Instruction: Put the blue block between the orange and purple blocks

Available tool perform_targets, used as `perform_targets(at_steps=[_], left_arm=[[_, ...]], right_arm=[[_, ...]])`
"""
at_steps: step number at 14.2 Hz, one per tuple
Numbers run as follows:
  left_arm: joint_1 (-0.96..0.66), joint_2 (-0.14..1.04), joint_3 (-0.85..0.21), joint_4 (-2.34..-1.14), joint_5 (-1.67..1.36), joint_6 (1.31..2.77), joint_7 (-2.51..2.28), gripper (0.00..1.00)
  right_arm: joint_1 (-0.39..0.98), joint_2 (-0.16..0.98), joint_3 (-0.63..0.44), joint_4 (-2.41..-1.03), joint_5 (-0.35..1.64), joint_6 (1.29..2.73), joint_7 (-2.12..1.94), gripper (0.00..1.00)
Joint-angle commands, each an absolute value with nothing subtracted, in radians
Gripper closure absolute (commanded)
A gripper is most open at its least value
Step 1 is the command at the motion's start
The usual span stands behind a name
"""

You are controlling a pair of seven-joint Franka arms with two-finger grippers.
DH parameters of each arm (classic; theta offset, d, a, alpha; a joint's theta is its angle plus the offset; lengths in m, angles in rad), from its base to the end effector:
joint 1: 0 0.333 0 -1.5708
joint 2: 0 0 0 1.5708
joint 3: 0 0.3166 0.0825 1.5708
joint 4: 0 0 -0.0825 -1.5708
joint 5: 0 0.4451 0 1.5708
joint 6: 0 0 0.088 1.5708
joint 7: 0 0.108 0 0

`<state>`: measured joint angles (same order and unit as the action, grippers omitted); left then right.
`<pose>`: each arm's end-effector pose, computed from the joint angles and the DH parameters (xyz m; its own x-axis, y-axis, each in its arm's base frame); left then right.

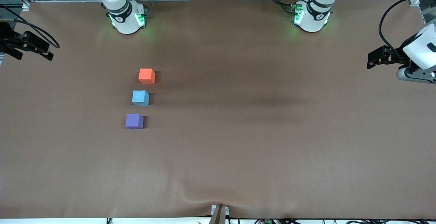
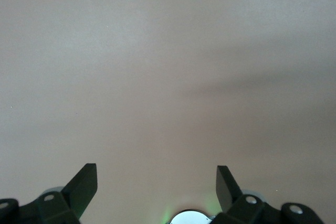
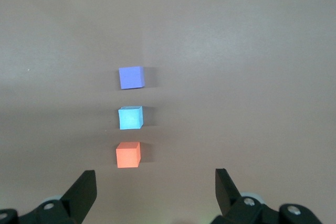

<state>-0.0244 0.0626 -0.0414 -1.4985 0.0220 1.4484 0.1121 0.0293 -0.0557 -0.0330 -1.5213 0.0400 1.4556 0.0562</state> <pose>0.6206 -0.0375 0.6135 0.9781 -0.1741 -0.1139 -0.1760 -0.9844 -0.0067 0.5857 0.0019 0.6737 0.9984 -0.0552 -0.0123 -0.0556 -0.9976 -0.0410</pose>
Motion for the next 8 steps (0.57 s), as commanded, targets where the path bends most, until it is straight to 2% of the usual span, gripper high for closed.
perform_targets(at_steps=[1,8], left_arm=[[-0.023,0.066,-0.044,-1.483,0.023,1.445,0.103,0.0],[-0.026,0.067,-0.044,-1.483,0.018,1.445,0.101,0.0]], right_arm=[[0.034,-0.044,-0.043,-1.496,0.069,1.431,0.061,0.0],[0.034,-0.044,-0.043,-1.5,0.069,1.414,0.058,0.0]])
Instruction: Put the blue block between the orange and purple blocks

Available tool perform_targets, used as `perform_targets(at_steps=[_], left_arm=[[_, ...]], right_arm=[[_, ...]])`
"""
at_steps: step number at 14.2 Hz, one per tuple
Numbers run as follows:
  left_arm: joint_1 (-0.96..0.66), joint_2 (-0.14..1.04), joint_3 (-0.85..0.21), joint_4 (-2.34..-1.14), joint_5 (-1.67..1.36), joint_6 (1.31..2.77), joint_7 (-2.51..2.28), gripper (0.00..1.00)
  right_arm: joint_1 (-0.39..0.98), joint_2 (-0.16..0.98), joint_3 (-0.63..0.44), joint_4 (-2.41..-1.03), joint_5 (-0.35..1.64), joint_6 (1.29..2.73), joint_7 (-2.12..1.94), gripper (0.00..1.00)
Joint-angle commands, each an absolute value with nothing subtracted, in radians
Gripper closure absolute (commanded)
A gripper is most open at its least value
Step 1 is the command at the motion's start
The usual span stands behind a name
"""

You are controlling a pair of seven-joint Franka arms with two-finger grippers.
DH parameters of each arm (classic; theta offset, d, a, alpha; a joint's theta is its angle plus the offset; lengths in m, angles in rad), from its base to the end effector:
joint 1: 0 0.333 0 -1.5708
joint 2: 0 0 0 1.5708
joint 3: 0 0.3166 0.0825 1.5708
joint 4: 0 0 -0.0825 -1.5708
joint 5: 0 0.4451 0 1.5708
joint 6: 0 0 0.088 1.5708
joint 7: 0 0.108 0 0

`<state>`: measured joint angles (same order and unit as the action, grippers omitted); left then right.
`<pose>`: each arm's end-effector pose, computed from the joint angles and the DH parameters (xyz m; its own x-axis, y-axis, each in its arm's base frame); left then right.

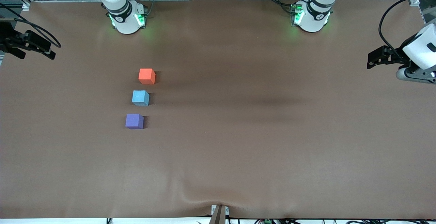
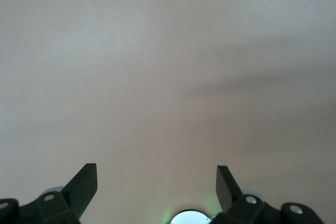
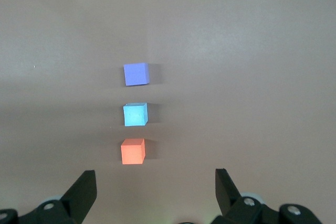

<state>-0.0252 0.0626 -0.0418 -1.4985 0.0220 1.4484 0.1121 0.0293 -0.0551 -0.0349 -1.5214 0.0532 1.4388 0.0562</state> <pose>0.6205 -0.0383 0.6135 0.9779 -0.1753 -0.1138 -0.1771 -0.9842 -0.0067 0.5840 0.0024 0.6719 0.9980 -0.0546 -0.0304 -0.0561 -0.9970 -0.0532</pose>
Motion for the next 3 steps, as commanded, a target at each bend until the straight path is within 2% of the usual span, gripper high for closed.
perform_targets(at_steps=[1,3], left_arm=[[-0.026,0.066,-0.043,-1.483,0.018,1.445,0.101,0.0],[-0.026,0.067,-0.043,-1.483,0.017,1.445,0.101,0.0]], right_arm=[[0.032,-0.044,-0.043,-1.5,0.069,1.413,0.058,0.0],[0.032,-0.044,-0.043,-1.5,0.069,1.408,0.058,0.0]])
